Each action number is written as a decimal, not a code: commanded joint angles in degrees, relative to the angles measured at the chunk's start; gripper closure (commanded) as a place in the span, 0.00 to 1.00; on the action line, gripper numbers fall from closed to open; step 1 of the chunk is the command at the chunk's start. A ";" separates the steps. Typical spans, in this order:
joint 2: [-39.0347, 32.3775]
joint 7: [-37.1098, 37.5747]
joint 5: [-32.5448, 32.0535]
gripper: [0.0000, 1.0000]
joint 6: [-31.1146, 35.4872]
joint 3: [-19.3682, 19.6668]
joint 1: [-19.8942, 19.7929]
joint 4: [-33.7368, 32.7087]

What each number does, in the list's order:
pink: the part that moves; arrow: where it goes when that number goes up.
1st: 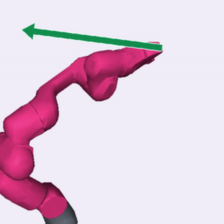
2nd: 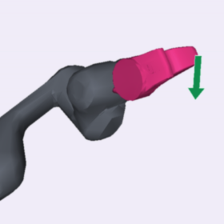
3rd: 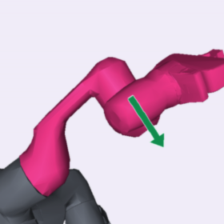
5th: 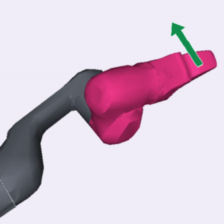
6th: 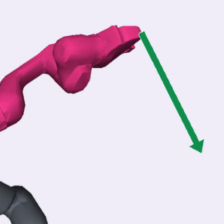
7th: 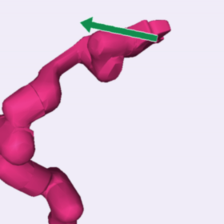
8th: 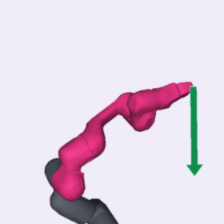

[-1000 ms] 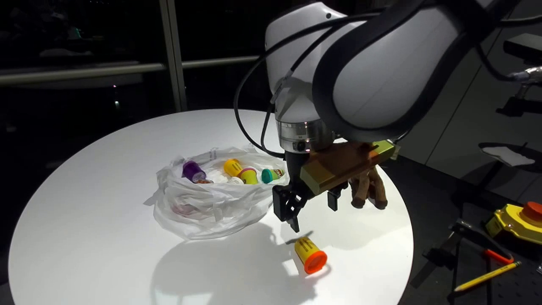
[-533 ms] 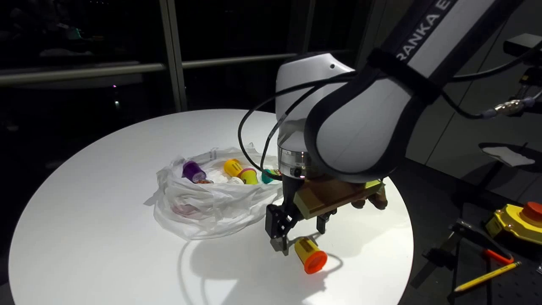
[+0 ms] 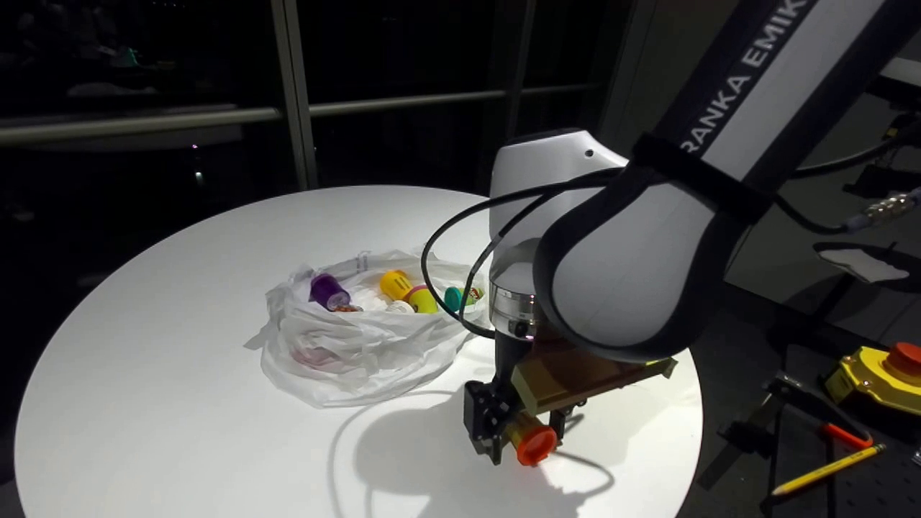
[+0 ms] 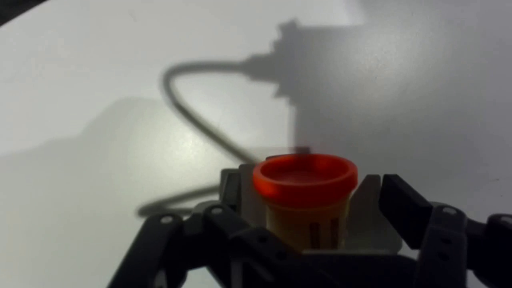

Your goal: Pick up all the objects from the table and put them on the plastic

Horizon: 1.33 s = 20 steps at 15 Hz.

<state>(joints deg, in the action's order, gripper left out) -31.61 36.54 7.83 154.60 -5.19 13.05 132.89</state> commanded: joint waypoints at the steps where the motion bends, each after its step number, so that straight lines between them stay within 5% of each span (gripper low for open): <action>1: 3.21 -0.50 2.93 0.42 5.99 0.01 1.42 4.36; 6: 5.82 2.38 3.29 0.78 13.60 2.74 4.70 7.76; 12: 17.69 12.77 1.60 0.81 18.04 9.48 13.57 14.07; 17: 20.75 27.40 -14.97 0.81 19.93 28.42 27.47 8.74; 20: 18.65 31.95 -20.45 0.81 16.78 34.49 29.47 1.82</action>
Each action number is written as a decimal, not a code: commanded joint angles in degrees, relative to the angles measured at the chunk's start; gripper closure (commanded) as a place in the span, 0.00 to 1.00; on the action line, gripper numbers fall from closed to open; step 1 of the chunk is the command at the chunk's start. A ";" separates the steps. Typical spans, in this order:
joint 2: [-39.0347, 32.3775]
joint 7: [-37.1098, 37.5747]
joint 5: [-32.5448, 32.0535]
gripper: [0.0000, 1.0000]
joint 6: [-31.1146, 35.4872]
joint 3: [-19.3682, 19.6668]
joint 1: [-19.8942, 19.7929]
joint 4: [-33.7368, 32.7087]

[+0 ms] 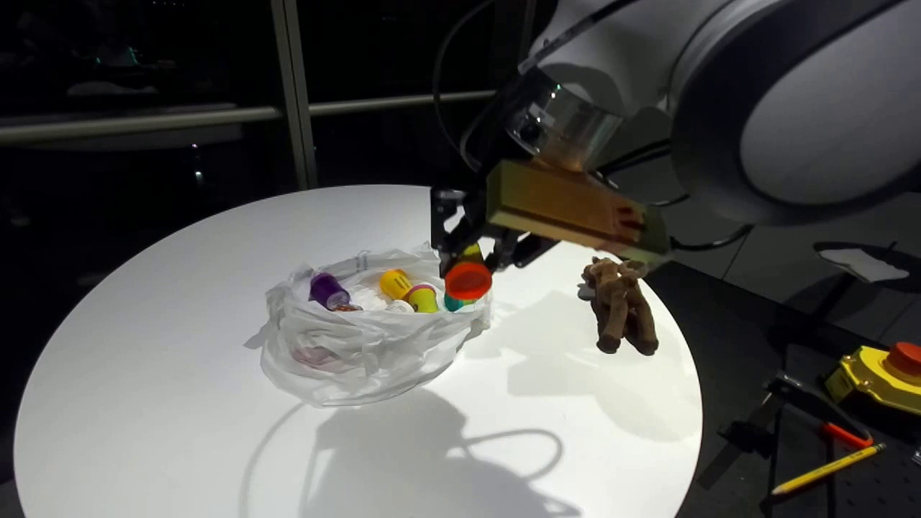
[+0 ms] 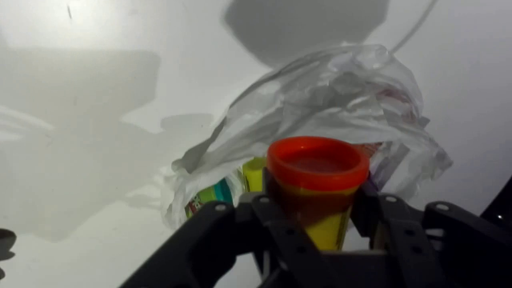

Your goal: Pick up all the objects from the table and put them on the plastic

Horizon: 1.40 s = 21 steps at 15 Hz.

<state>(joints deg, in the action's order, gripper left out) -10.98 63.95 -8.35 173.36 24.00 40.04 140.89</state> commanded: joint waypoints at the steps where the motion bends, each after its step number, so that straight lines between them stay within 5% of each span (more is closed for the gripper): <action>1: -2.76 4.40 -4.07 0.81 -3.13 5.74 1.98 -8.19; 5: -6.27 -1.34 3.03 0.81 -10.27 1.21 -2.66 -15.40; 6: -6.66 -0.90 1.99 0.81 -12.40 -4.91 -8.85 -16.98; 9: -11.87 -1.99 3.68 0.81 -16.86 -11.79 -16.10 -23.11; 13: -19.53 -0.74 2.40 0.81 -16.06 -13.99 -20.52 -30.70; 21: -32.43 -10.94 9.77 0.81 -21.62 -22.30 -28.09 -44.04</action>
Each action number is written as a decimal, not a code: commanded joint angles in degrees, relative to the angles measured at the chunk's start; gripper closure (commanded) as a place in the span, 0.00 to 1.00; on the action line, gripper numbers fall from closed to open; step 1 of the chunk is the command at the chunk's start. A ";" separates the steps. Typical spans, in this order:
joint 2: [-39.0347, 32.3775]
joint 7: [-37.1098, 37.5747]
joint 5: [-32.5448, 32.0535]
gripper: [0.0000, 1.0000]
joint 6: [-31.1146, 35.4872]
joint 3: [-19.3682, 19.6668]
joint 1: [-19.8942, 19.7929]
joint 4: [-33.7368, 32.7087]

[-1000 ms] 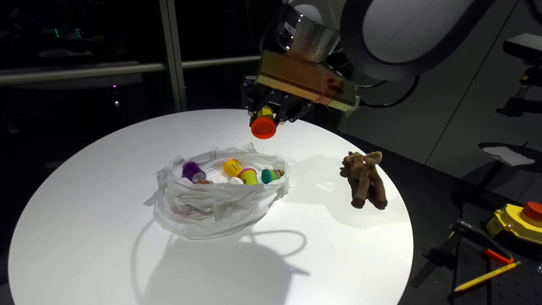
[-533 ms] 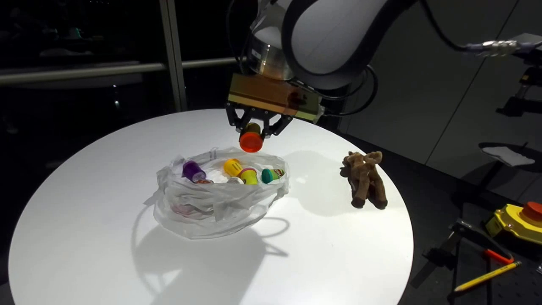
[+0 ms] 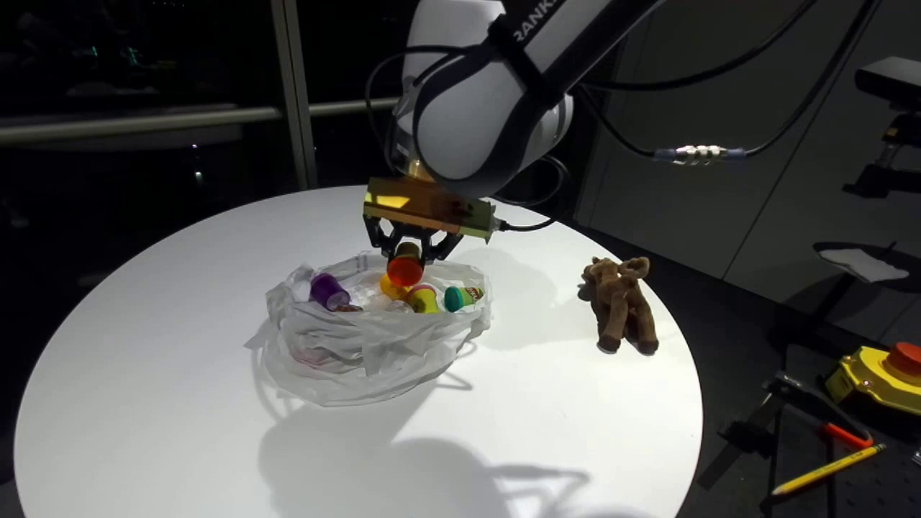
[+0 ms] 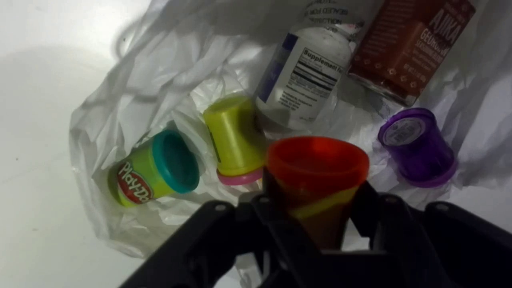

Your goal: Pick up all the objects from the table and put them on the plastic

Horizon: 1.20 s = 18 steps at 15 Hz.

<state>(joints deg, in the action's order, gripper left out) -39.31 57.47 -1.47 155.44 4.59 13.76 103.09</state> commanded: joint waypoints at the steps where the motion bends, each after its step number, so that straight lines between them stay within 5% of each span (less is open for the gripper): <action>1: -5.20 -5.35 3.36 0.81 -4.55 -3.18 -1.80 -7.29; 3: -7.13 -6.54 3.85 0.81 -6.08 -3.45 -1.58 -8.84; 4: -7.79 -6.89 3.90 0.65 -6.83 -3.36 -1.27 -9.38; 5: -7.71 -7.04 3.74 0.31 -7.00 -3.13 -0.83 -9.25; 7: -5.80 -5.43 2.91 0.26 -5.50 -1.45 0.51 -7.07; 10: -0.82 -5.03 2.17 0.01 -3.45 0.40 1.26 -0.84; 18: 15.06 1.26 -4.80 0.00 -2.84 10.41 4.09 18.03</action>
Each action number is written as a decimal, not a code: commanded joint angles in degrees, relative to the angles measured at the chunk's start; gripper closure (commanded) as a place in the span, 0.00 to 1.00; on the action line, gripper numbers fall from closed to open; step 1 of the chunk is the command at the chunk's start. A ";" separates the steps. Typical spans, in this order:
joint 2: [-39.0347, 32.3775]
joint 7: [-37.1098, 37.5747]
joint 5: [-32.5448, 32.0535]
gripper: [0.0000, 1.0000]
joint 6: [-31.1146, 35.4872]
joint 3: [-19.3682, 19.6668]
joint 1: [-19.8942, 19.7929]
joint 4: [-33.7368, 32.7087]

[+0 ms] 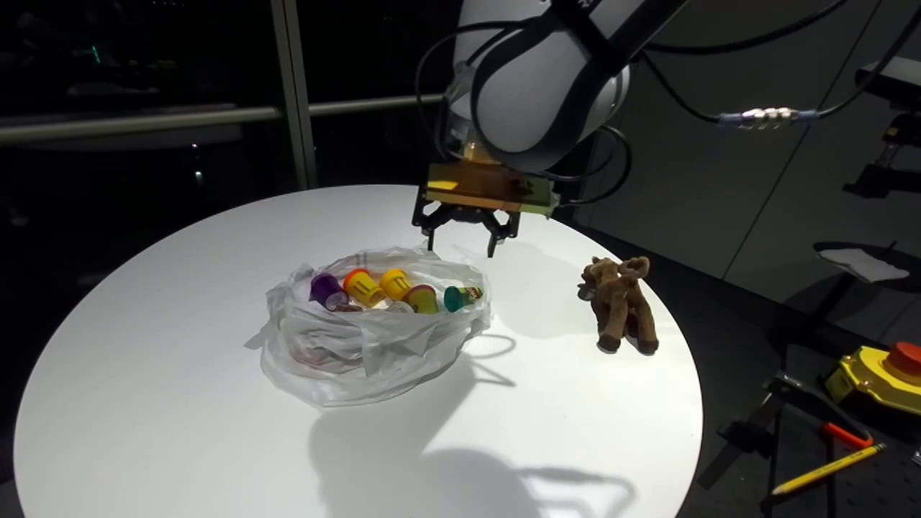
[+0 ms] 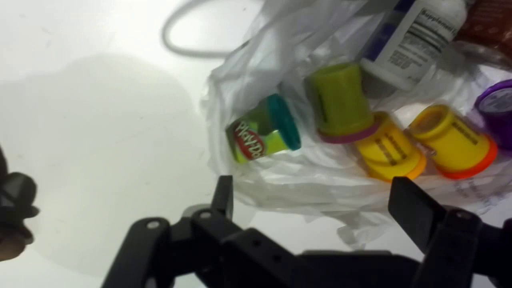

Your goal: Pick up all the objects from the table and put them on the plastic

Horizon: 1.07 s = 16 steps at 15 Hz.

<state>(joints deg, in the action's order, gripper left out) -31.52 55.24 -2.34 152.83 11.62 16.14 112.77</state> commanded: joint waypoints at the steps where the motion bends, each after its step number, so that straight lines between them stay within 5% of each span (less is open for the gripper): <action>1: 8.71 3.54 -4.94 0.00 -1.40 3.59 1.10 9.97; 7: 11.36 10.77 -13.22 0.00 -12.03 7.33 -2.99 15.62; 16: 9.70 1.85 -15.69 0.00 -14.23 6.18 -11.68 19.38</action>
<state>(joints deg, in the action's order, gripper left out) -22.59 59.27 -15.59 138.73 18.70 6.31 131.59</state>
